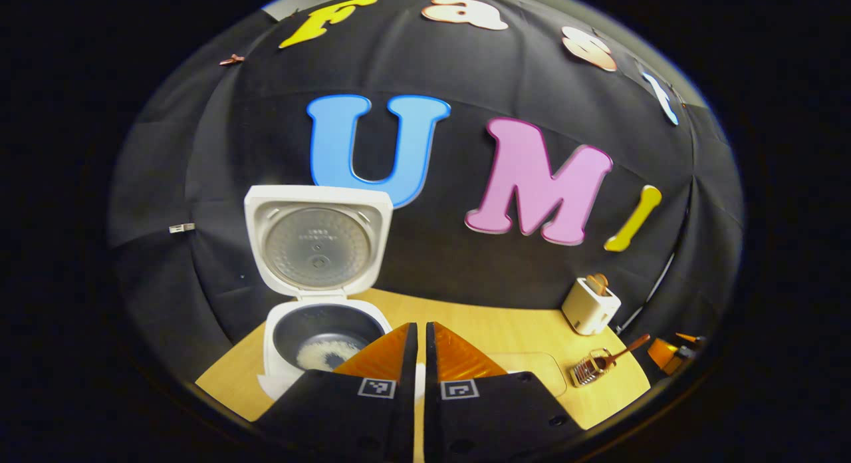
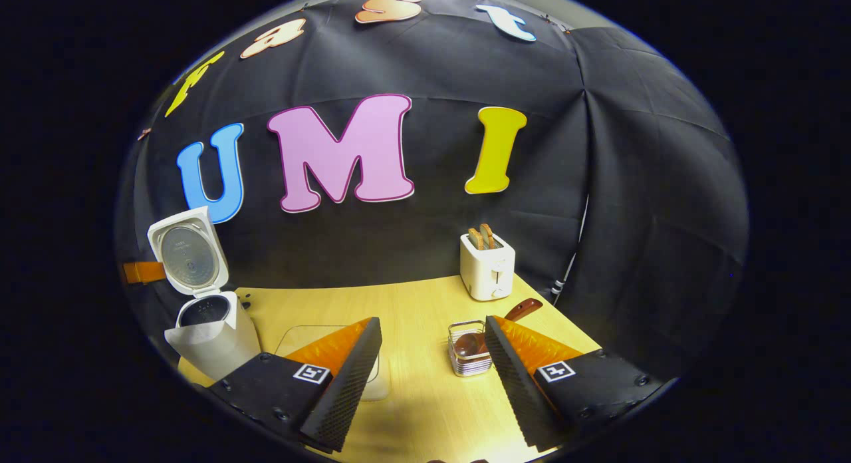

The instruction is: Close the left gripper, press the button to open the rice cooker; take a wooden spoon from the chopstick holder with the right hand, scoop a spoonful of rice and pour it into the rice cooker, then put the wooden spoon back into the chopstick holder.

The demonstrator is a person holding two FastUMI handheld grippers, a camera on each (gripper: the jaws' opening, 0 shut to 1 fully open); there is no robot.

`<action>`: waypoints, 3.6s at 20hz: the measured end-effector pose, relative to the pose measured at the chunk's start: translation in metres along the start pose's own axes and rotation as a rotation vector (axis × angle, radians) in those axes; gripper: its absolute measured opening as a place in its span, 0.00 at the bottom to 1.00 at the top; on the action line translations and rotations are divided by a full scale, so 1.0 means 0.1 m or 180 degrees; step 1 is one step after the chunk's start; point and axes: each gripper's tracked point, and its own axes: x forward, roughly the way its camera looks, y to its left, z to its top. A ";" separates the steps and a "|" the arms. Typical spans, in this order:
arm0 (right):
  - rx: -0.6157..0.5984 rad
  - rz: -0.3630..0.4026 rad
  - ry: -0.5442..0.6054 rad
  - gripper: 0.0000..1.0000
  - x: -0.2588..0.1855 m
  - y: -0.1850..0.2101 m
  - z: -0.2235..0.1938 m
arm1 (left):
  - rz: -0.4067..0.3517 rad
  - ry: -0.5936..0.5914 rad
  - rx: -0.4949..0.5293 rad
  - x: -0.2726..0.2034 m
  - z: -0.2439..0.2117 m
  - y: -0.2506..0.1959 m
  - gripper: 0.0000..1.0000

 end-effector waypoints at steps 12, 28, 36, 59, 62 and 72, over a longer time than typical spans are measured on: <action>0.0330 -0.0062 0.0381 0.99 0.90 -0.84 -0.40 | -0.0349 -0.0045 0.0122 -0.14 -0.04 -0.86 0.95; 0.0730 0.0205 0.0827 0.97 1.99 -0.96 -1.08 | 0.0128 0.0262 0.0413 -0.35 -0.43 -1.12 0.95; 0.0837 0.0339 0.0819 0.27 2.18 -0.87 -1.04 | 0.0108 0.0294 0.0565 -0.47 -0.44 -1.28 0.95; 0.0485 0.0523 0.0184 0.17 1.41 0.60 0.33 | -0.0048 0.0098 0.0162 -0.37 -0.22 0.17 0.95; 0.0363 0.0613 0.0238 0.17 1.35 1.00 0.13 | -0.0078 0.0036 0.0435 -0.42 -0.18 0.33 0.96; -0.0159 0.0647 0.0362 0.17 1.48 1.63 -0.77 | -0.0269 0.0155 0.0352 -0.42 -0.17 0.52 0.95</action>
